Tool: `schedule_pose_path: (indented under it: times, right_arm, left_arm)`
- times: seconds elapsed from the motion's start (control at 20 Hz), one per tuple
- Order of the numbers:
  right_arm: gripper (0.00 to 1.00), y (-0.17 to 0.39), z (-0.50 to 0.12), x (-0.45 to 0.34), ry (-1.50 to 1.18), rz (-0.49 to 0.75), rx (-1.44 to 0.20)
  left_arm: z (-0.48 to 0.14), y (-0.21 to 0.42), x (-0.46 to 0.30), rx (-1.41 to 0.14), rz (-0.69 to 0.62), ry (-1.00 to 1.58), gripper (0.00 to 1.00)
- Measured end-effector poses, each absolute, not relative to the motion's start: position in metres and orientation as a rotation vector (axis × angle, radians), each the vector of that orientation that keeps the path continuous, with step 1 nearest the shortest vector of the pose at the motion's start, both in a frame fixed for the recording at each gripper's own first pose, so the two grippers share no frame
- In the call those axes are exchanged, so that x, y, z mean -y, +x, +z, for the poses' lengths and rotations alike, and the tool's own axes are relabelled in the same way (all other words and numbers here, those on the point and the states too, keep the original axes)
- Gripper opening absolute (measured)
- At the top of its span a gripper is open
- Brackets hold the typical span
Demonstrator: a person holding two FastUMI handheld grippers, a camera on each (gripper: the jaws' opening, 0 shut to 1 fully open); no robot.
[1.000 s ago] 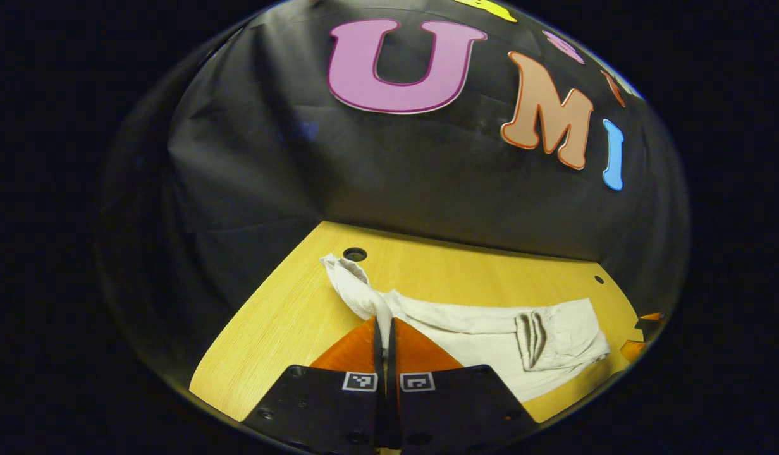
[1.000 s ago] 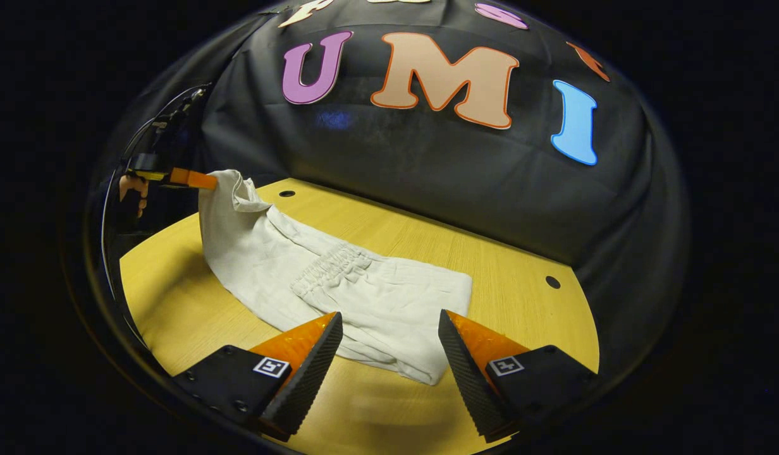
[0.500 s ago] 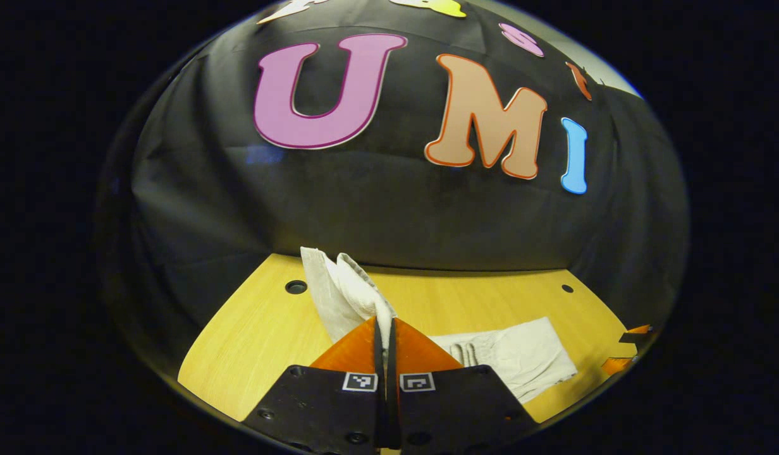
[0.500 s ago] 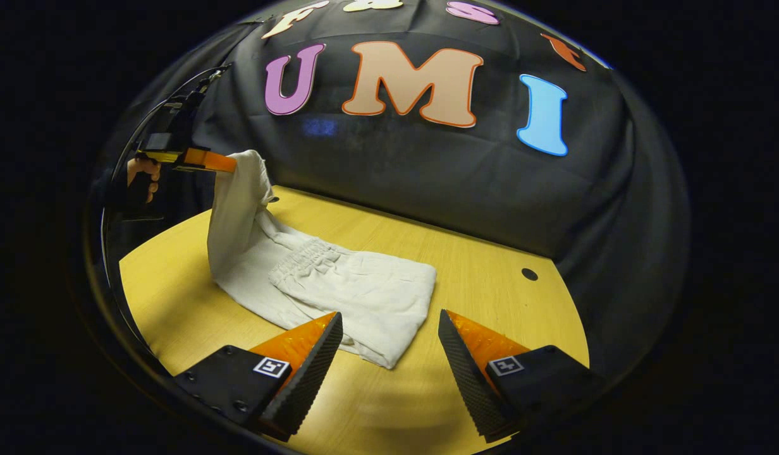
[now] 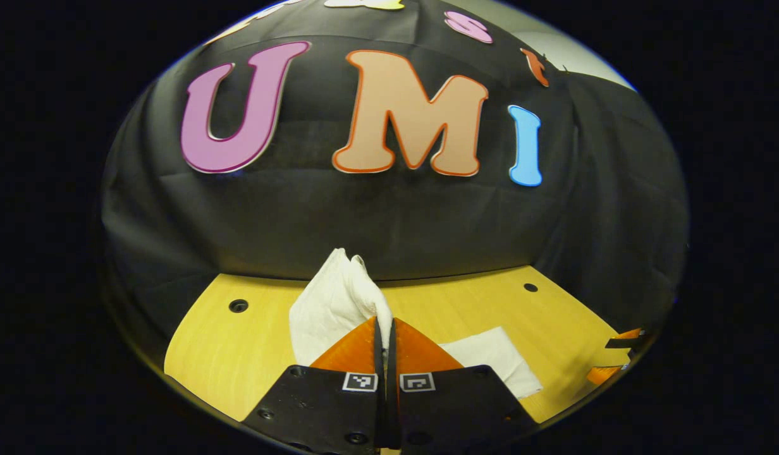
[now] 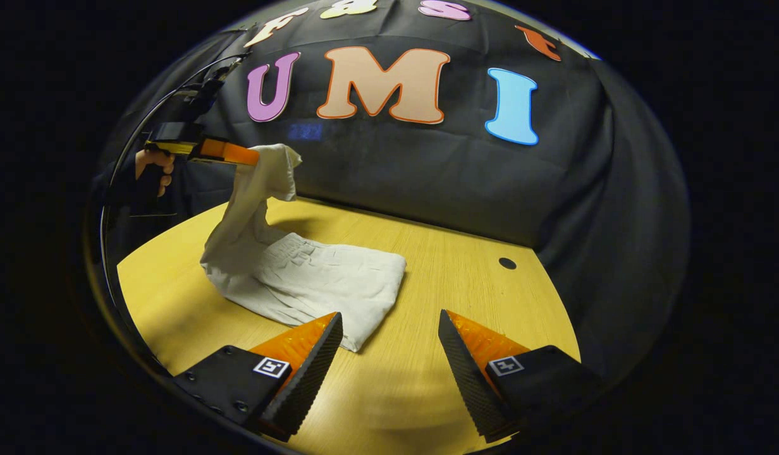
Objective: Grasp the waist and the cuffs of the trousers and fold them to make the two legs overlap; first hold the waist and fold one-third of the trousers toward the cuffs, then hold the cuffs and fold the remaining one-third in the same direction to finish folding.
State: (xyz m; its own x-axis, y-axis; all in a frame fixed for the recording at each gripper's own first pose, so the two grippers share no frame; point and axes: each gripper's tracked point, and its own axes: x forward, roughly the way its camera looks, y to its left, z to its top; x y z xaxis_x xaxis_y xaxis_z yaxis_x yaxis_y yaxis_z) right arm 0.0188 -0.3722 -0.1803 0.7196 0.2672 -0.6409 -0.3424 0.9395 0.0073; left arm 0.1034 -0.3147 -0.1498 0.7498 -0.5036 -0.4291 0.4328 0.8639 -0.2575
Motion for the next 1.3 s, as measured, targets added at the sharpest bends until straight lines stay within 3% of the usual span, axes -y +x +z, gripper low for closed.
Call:
schedule_pose_path:
  times: [0.4,0.9,1.0,1.1,1.25,1.3]
  right_arm:
    - [0.98,0.013,-0.183,0.401,-0.095,0.319,-0.701]
    - [0.98,0.022,-0.182,0.417,-0.051,0.315,-0.69]
    - [0.98,0.027,-0.179,0.411,-0.038,0.323,-0.684]
    - [0.98,0.035,-0.169,0.4,-0.017,0.329,-0.659]
    - [0.98,0.047,-0.146,0.384,0.005,0.315,-0.603]
    - [0.98,0.052,-0.138,0.377,0.01,0.306,-0.577]
  left_arm:
    - [-0.148,0.074,0.414,-0.517,-0.666,-0.153,0.0]
    - [-0.22,-0.008,0.475,-0.611,-0.794,-0.036,0.01]
    - [-0.222,-0.025,0.475,-0.631,-0.818,-0.046,0.12]
    - [-0.208,-0.026,0.467,-0.587,-0.807,-0.064,0.36]
    - [-0.184,-0.011,0.431,-0.484,-0.726,-0.043,0.97]
    - [-0.171,-0.006,0.409,-0.454,-0.688,-0.035,0.96]
